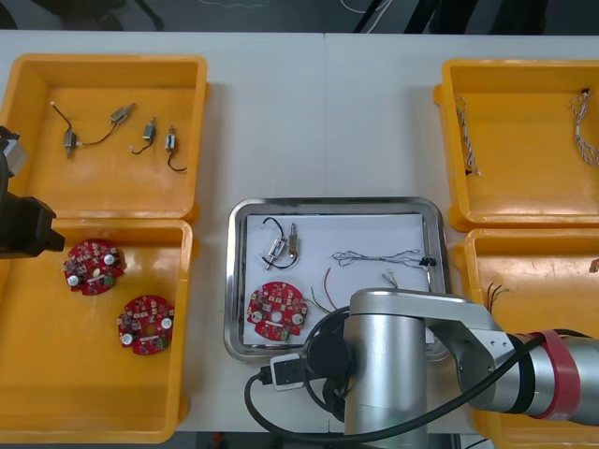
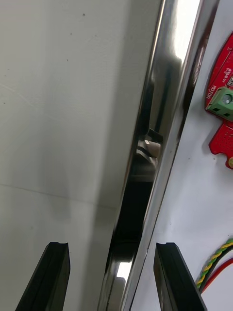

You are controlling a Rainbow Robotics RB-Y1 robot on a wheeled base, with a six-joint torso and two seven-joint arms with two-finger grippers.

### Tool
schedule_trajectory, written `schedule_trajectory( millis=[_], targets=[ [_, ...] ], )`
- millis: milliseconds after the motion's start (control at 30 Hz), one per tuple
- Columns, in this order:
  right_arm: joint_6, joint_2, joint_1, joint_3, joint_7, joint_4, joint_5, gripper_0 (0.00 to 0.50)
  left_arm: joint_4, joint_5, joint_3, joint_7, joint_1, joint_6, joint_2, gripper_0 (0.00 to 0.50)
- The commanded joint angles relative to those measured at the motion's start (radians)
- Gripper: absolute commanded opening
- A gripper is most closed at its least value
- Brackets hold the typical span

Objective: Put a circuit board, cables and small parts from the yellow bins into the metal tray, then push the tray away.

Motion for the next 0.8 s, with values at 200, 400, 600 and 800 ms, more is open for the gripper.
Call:
schedule_trajectory(
  millis=[200, 400, 600, 800],
  targets=[
    [-0.008, 0.024, 0.011, 0.017, -0.018, -0.013, 0.011, 0.446, -0.032, -0.007, 0.027, -0.093, 0.015, 0.007, 0.045, 0.500],
    [-0.004, 0.026, 0.011, 0.017, -0.035, -0.014, 0.011, 0.061, -0.032, -0.007, 0.027, -0.093, 0.015, 0.007, 0.045, 0.500],
    [-0.002, 0.029, 0.008, 0.012, -0.044, -0.013, 0.014, 0.000, -0.032, -0.007, 0.027, -0.093, 0.015, 0.007, 0.045, 0.500],
    [-0.002, 0.024, -0.009, 0.009, -0.050, -0.014, 0.016, 0.000, -0.032, -0.007, 0.027, -0.093, 0.015, 0.007, 0.045, 0.500]
  ],
)
